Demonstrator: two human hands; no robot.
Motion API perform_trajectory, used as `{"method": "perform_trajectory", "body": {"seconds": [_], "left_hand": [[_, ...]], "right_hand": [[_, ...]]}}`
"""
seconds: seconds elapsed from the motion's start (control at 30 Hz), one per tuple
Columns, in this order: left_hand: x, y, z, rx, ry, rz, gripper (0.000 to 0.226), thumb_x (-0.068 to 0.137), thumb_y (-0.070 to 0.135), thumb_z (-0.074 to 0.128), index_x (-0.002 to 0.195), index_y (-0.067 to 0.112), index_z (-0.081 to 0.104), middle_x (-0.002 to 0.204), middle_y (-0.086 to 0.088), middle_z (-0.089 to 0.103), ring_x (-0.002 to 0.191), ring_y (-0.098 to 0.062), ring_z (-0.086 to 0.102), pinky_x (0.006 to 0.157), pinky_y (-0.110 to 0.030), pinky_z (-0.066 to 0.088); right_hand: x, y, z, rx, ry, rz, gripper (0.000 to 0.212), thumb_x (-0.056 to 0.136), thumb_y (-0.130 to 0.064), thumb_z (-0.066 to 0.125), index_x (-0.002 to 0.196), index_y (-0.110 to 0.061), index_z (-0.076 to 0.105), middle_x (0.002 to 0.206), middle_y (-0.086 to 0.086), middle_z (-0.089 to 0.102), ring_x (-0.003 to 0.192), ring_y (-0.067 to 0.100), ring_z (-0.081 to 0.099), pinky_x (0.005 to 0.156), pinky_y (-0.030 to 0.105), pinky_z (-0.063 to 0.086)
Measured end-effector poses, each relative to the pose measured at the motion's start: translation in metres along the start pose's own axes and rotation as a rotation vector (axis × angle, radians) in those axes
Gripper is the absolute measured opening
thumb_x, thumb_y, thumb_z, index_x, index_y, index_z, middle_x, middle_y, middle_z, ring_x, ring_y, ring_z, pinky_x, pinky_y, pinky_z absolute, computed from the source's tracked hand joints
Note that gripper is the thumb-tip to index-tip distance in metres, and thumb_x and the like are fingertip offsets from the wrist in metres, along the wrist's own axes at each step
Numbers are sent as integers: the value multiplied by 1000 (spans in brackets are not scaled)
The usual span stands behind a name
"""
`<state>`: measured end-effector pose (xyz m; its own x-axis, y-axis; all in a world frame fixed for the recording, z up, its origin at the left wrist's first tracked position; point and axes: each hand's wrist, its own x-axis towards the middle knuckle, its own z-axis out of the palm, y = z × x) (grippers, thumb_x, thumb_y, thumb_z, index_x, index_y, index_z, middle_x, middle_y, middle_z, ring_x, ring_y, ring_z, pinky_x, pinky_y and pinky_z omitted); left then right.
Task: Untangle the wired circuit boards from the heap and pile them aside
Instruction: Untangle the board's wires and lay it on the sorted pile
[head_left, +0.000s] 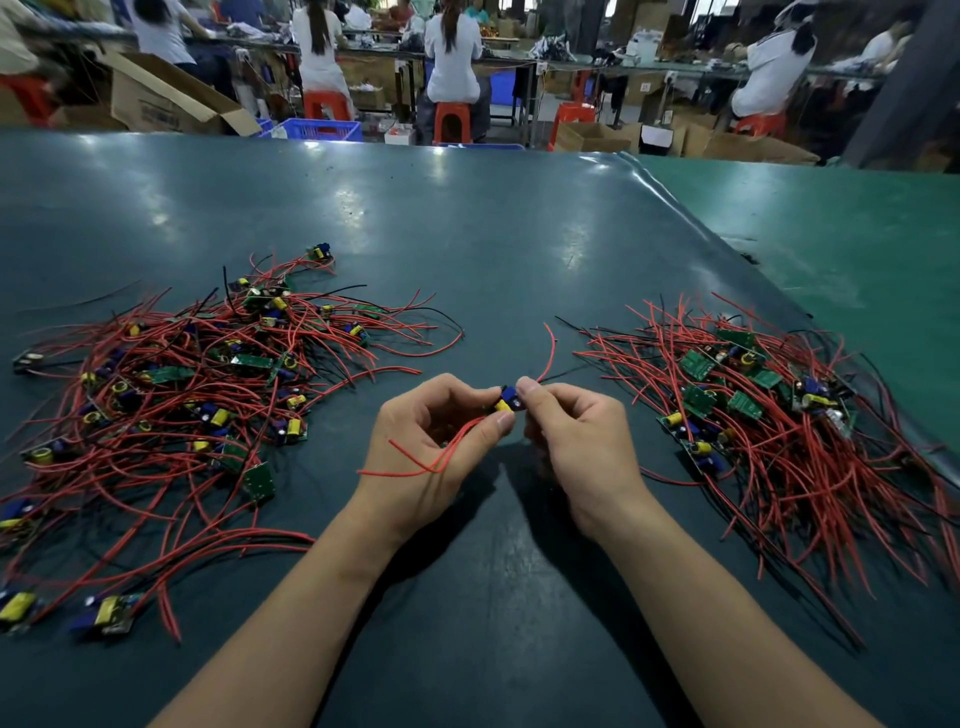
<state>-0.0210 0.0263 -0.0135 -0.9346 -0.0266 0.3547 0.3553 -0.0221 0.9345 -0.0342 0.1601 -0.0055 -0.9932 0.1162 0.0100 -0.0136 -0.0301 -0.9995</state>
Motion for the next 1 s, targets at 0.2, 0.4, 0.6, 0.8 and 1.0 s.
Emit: {"method": "perform_trajectory", "body": {"seconds": [0.2, 0.4, 0.6, 0.8, 1.0], "left_hand": [[1, 1, -2, -97, 21, -44, 9, 79, -6, 73, 85, 0, 69, 74, -11, 74, 67, -15, 67, 58, -18, 48], [5, 7, -8, -216, -35, -140, 11, 74, 5, 73, 82, 2, 67, 69, -12, 70, 55, -13, 58, 55, -18, 46], [3, 5, -7, -66, -86, -154, 17, 83, 2, 70, 99, 7, 67, 70, -6, 69, 62, -15, 61, 60, -22, 50], [2, 9, -5, -25, -78, -156, 16, 79, 1, 75, 94, 2, 71, 74, -5, 74, 63, -8, 67, 58, -17, 50], [3, 12, -6, -105, -23, -182, 11, 78, -1, 74, 87, 0, 69, 64, -8, 69, 50, -14, 56, 52, -18, 46]], "right_hand": [[3, -4, 1, 204, 26, 18, 24, 94, -15, 61, 73, -13, 73, 52, -7, 50, 36, 6, 31, 36, 15, 22], [4, -6, -1, 385, -76, 140, 19, 96, -13, 57, 88, -7, 73, 61, -4, 52, 39, 6, 34, 35, 15, 24], [2, -8, -3, 373, -142, 187, 23, 97, -7, 52, 84, -5, 71, 53, -4, 49, 39, 5, 37, 33, 15, 26], [1, -6, -3, 249, -111, 71, 13, 91, -12, 66, 84, -4, 72, 53, -3, 53, 40, 7, 40, 35, 16, 29], [13, -9, -12, 316, 118, 3, 22, 93, -10, 63, 73, -7, 71, 54, -4, 56, 41, 5, 40, 35, 16, 28]]}}
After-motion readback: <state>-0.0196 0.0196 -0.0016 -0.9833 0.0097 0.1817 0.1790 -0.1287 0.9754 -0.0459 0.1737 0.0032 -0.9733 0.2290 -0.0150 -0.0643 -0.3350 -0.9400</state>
